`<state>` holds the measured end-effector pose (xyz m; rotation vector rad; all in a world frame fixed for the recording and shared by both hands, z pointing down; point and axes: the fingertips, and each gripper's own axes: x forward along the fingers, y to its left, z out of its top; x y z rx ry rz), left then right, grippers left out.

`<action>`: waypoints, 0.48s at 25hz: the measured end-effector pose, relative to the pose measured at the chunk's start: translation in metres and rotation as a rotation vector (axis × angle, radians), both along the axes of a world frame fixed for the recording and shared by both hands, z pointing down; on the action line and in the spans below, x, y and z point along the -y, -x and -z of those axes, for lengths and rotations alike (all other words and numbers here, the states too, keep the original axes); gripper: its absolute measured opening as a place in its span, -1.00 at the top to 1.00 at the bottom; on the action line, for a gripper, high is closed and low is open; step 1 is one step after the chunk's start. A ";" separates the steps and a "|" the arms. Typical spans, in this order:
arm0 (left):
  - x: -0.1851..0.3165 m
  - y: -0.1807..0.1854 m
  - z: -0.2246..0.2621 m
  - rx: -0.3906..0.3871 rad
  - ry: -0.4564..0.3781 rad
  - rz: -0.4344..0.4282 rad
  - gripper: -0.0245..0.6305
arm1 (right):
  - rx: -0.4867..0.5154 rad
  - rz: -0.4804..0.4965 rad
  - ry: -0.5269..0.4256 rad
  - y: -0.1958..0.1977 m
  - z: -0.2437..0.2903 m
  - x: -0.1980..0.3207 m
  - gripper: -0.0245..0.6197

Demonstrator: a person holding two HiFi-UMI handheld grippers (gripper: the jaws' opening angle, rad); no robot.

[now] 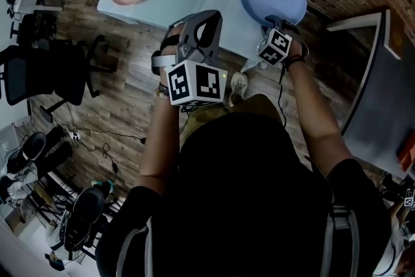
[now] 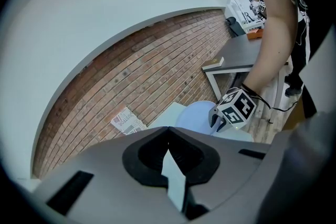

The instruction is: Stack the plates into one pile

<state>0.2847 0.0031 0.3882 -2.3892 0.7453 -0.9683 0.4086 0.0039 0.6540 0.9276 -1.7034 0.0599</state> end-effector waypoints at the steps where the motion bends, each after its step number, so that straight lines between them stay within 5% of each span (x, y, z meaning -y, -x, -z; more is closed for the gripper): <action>1: 0.001 0.000 0.000 0.001 0.000 0.001 0.85 | -0.002 0.005 0.005 0.000 -0.001 0.000 0.54; 3: 0.001 0.001 0.001 -0.001 0.001 0.001 0.85 | -0.020 0.026 0.009 0.001 -0.002 -0.002 0.69; 12: -0.002 0.005 0.016 -0.025 -0.015 -0.007 0.85 | -0.088 0.084 -0.119 0.005 0.048 0.000 0.78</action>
